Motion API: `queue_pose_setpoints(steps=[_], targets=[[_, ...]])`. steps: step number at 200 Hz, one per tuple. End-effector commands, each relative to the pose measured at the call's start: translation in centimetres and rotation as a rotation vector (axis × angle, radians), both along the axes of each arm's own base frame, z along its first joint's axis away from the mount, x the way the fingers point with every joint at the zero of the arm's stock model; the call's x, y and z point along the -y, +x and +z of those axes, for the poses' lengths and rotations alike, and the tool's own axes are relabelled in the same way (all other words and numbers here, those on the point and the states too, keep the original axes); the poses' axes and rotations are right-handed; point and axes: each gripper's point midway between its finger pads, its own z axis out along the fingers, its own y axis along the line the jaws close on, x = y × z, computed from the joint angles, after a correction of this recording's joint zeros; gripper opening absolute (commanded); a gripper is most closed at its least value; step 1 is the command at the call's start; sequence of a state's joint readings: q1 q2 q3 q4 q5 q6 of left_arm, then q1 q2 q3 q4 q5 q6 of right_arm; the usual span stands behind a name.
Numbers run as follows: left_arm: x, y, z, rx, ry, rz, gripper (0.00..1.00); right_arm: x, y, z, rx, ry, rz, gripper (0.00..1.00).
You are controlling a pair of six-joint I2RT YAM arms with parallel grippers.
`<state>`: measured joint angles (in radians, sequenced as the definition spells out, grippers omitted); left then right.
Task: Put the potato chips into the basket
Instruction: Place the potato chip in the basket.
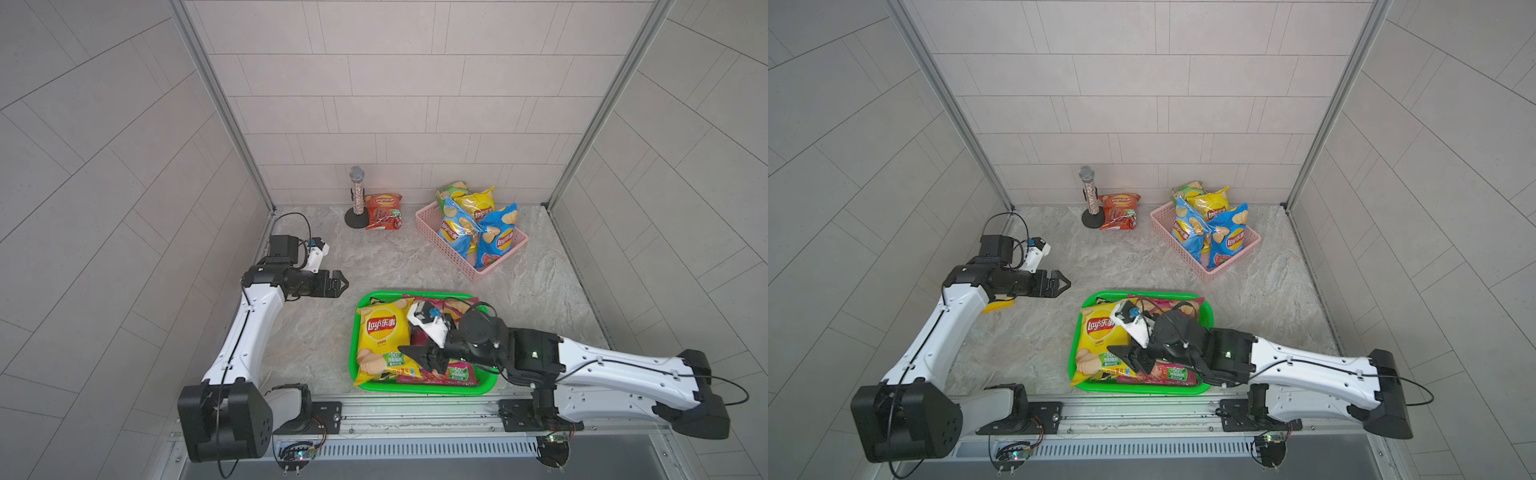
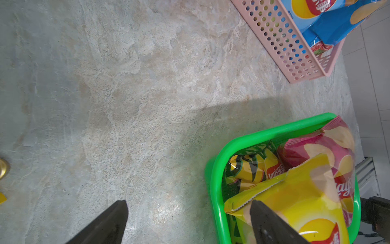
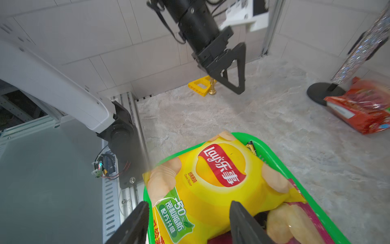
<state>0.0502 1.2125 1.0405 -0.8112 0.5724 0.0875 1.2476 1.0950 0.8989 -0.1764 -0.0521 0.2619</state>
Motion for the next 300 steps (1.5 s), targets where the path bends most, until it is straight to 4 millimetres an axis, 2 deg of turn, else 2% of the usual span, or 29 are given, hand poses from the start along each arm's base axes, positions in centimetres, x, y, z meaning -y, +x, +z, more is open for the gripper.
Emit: queue_pose_setpoints(steps=[1,29,52,84,112,146,166,198,239,270,300], targets=[[-0.4,0.6,0.5,0.054,0.031,-0.013,0.98,-1.5,-0.8,-3.1,-0.128,-0.074,0.016,0.61],[0.1,0.5,0.5,0.043,0.005,-0.028,0.98,-3.6,-1.9,-4.6,-0.074,-0.168,0.063,0.61],[0.3,0.6,0.3,0.032,-0.009,-0.030,0.98,-4.3,-1.3,-5.8,-0.017,-0.251,0.044,0.61],[0.3,0.6,0.5,0.031,-0.010,-0.029,0.98,-3.3,0.7,-8.6,0.053,-0.389,-0.038,0.61],[0.3,0.8,0.6,0.035,-0.012,-0.032,0.98,-2.4,1.6,-11.0,0.077,-0.465,-0.088,0.61],[0.3,0.9,0.7,0.030,-0.013,-0.034,0.98,-2.9,1.7,-12.1,0.060,-0.471,-0.103,0.64],[0.3,1.1,0.9,0.039,-0.007,-0.040,0.98,-3.4,2.1,-11.5,0.062,-0.439,-0.128,0.66],[0.0,1.8,1.4,0.055,0.015,-0.038,0.98,-2.8,3.3,-9.7,0.099,-0.411,-0.213,0.67],[-0.3,3.2,2.2,0.085,0.044,-0.041,0.97,-1.5,2.8,-3.8,0.119,-0.264,-0.203,0.76],[-0.1,5.1,2.7,0.108,0.100,-0.050,0.95,0.6,3.8,0.3,0.085,-0.131,-0.248,0.81],[1.7,7.4,2.3,0.144,0.250,-0.125,0.92,4.6,7.7,2.0,-0.015,-0.026,-0.408,0.80]])
